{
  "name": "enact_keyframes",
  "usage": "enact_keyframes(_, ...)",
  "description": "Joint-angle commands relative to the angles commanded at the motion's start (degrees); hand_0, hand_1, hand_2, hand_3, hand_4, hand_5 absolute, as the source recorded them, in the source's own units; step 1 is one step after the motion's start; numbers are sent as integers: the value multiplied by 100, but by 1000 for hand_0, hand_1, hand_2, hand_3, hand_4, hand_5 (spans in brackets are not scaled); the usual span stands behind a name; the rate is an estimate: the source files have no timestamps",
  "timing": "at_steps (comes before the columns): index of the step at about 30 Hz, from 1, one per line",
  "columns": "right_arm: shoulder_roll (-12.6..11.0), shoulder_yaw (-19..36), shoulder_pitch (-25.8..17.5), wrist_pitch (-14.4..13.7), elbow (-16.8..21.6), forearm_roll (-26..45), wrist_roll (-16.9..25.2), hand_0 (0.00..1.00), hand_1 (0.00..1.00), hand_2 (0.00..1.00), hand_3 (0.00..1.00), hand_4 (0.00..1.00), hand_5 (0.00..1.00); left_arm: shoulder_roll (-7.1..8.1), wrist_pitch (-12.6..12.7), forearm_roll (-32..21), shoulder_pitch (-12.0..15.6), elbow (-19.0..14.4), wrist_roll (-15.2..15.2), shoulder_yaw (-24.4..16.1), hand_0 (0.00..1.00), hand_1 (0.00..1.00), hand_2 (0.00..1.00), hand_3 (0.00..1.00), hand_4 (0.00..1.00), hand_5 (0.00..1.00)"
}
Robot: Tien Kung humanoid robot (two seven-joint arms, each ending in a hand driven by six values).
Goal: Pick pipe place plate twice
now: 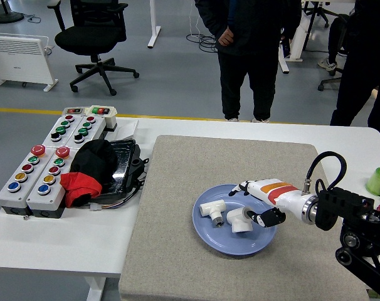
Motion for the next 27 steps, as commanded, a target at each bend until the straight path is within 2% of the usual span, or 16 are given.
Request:
enact_keyframes(9,-23,163,-14,1,69,-20,13,858,829,962,898,597,135,-2,-4,14,-4,0,-5,-8,737,745,704,650,408,998)
enact_keyframes(12,-61,473,-36,-57,187,-29,35,861,830,959,897,608,156,-4,-7,20,-5,0,-7,-15,737,745,703,652,410,998)
enact_keyframes(18,-79,721,-53,-146,240,21,62,856,827,955,895,634,187,-8,-8,29,-7,-1,-10,-20,737,746,704,652,409,998)
enact_keyframes(23,-72,939,-118,-368,201,267,144,855,824,952,892,640,191,-11,-16,39,-10,0,-15,-18,737,746,704,652,409,998)
enact_keyframes(26,-43,1036,-161,-872,122,756,311,855,824,952,892,640,191,-12,-17,44,-7,0,-12,-25,737,746,704,652,409,998)
enact_keyframes(27,-40,1044,-165,-946,112,850,330,855,824,952,892,640,191,-12,-17,46,-7,0,-11,-26,737,746,704,652,409,998)
